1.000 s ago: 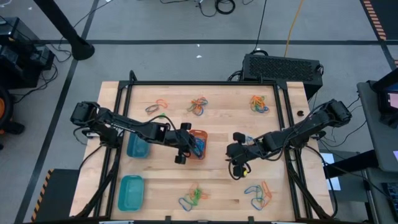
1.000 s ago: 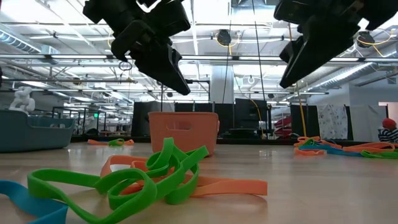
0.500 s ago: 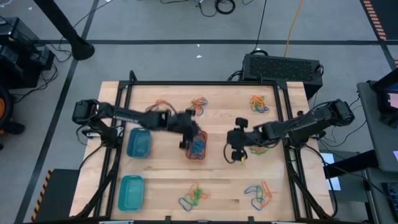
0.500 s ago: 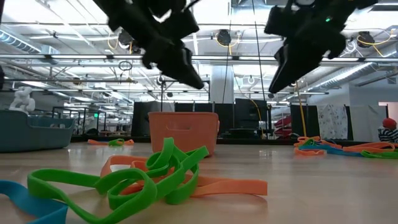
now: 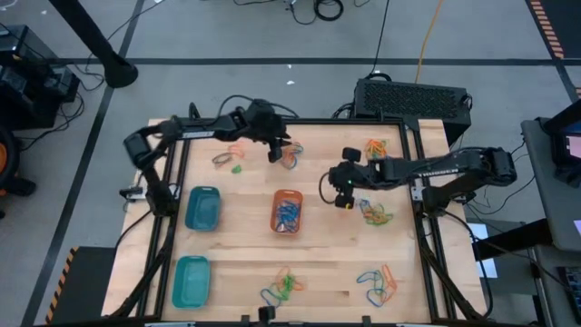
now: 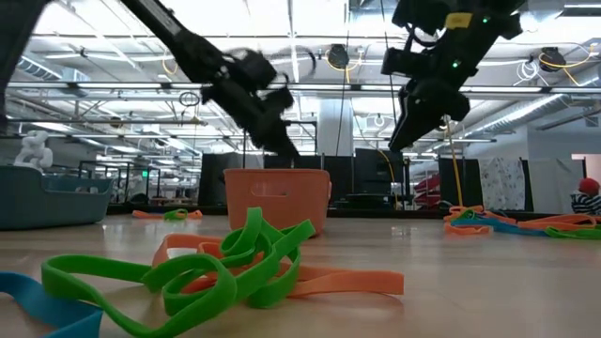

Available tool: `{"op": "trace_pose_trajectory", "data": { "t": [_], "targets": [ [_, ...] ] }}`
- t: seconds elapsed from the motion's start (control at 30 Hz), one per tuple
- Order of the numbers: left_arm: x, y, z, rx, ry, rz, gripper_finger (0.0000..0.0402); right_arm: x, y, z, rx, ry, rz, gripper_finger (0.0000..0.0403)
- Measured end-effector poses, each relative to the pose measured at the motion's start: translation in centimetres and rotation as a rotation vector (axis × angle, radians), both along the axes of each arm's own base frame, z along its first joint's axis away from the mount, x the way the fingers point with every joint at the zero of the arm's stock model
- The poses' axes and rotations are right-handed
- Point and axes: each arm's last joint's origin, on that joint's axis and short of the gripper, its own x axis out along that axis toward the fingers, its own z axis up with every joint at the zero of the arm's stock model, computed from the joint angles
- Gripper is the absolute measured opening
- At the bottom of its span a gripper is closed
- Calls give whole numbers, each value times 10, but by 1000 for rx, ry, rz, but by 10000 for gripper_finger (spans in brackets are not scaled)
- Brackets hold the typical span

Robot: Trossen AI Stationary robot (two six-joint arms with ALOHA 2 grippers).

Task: Sort rubber bands into baskets
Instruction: Put the blue rubber band into the orange bin

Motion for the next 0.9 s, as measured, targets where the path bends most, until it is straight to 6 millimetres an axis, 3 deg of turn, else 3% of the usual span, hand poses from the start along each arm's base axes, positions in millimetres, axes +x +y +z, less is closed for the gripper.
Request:
{"op": "trace_pose_trajectory", "data": {
  "t": [0.17, 0.47, 0.57, 0.9],
  "targets": [
    [19, 10, -15, -81, 131, -34, 114, -5, -17, 2, -10, 10, -49, 116],
    [41, 6, -27, -73, 217, -48, 114, -10, -36, 6, -1, -3, -73, 116],
    [45, 7, -37, -103, 248, -40, 114, -9, -41, 7, 38, -34, -42, 116],
    [50, 10, -36, -120, 248, -22, 114, -9, -45, 7, 75, -42, -30, 116]
  ]
}}
